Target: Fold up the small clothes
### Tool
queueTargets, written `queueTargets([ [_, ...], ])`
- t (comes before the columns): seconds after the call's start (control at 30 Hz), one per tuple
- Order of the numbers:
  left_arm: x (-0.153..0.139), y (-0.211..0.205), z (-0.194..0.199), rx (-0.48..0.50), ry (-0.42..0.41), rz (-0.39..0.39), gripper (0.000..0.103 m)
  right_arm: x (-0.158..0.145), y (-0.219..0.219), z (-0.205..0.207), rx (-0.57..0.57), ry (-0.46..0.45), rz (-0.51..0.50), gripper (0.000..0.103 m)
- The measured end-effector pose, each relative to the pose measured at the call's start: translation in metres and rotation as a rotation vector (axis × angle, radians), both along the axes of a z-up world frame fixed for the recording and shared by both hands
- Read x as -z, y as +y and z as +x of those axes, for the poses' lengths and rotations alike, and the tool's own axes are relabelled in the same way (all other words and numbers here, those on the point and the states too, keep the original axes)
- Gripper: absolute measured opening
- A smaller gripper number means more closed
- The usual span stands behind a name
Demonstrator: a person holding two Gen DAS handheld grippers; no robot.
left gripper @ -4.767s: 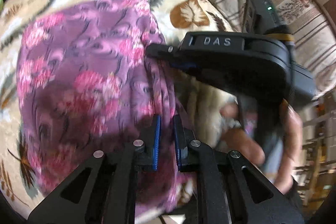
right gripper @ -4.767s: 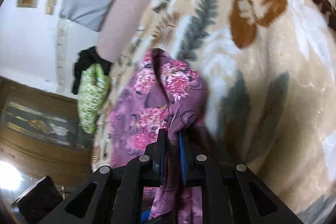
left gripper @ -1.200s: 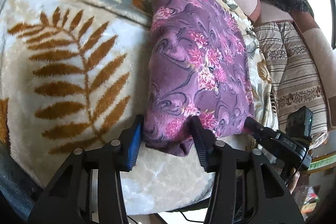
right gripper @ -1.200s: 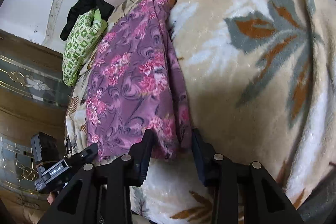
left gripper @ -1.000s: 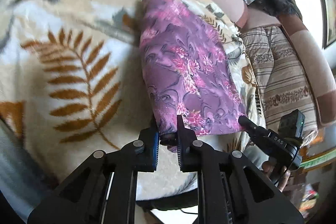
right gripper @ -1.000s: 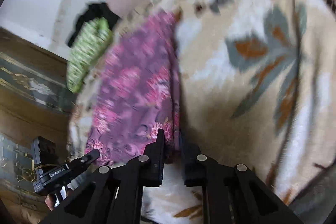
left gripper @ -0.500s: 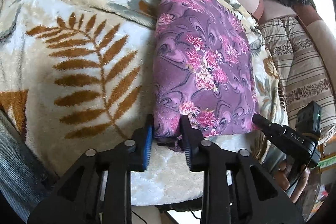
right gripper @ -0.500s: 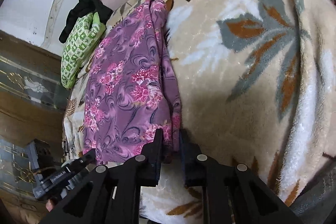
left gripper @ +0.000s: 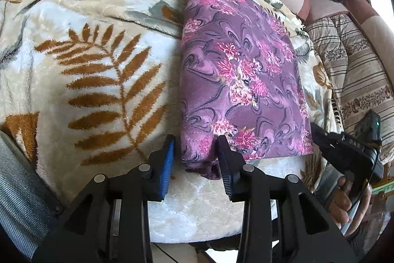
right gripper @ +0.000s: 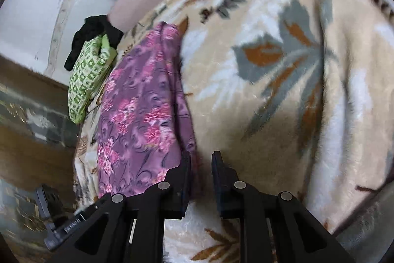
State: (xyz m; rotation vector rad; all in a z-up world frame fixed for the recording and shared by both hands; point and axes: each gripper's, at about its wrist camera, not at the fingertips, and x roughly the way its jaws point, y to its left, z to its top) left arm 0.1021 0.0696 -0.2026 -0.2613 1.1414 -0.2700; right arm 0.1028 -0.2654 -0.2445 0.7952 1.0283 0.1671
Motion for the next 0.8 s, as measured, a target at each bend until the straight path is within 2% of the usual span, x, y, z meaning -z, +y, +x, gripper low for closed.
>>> queueTargets([
  [0.1,-0.001,-0.001,0.000,0.003,-0.002,0.006,0.034,0.002,0.005,0.009,-0.018,0.017,-0.010,0.016],
  [0.3,0.001,-0.001,0.000,-0.001,0.004,0.005,0.037,0.009,0.003,-0.007,-0.024,0.041,0.098,0.021],
  [0.4,0.002,-0.005,0.001,0.012,-0.004,0.001,0.037,0.005,0.013,-0.007,-0.059,0.041,0.030,0.021],
  [0.43,0.002,-0.007,0.001,0.022,-0.007,-0.002,0.036,0.004,0.017,-0.006,-0.069,0.035,0.002,0.018],
  [0.5,-0.001,-0.011,-0.001,0.032,-0.029,0.013,0.019,-0.002,0.025,-0.005,-0.091,0.020,-0.066,0.004],
  [0.53,-0.004,-0.011,-0.002,0.037,-0.037,0.015,0.014,-0.007,0.027,-0.007,-0.092,0.010,-0.086,0.004],
  [0.63,-0.017,-0.007,-0.008,0.058,-0.065,-0.034,0.013,-0.027,0.026,-0.023,-0.055,-0.036,-0.150,0.004],
  [0.7,-0.015,-0.010,-0.007,0.068,-0.063,-0.012,0.013,-0.021,0.027,-0.027,-0.039,0.007,-0.222,0.003],
  [0.73,-0.007,-0.012,-0.004,0.065,-0.036,0.002,0.014,-0.014,0.028,-0.025,-0.045,0.045,-0.247,0.003],
  [0.8,0.000,-0.012,-0.001,0.059,0.006,0.000,0.016,-0.007,0.023,-0.021,-0.040,0.066,-0.179,0.003],
])
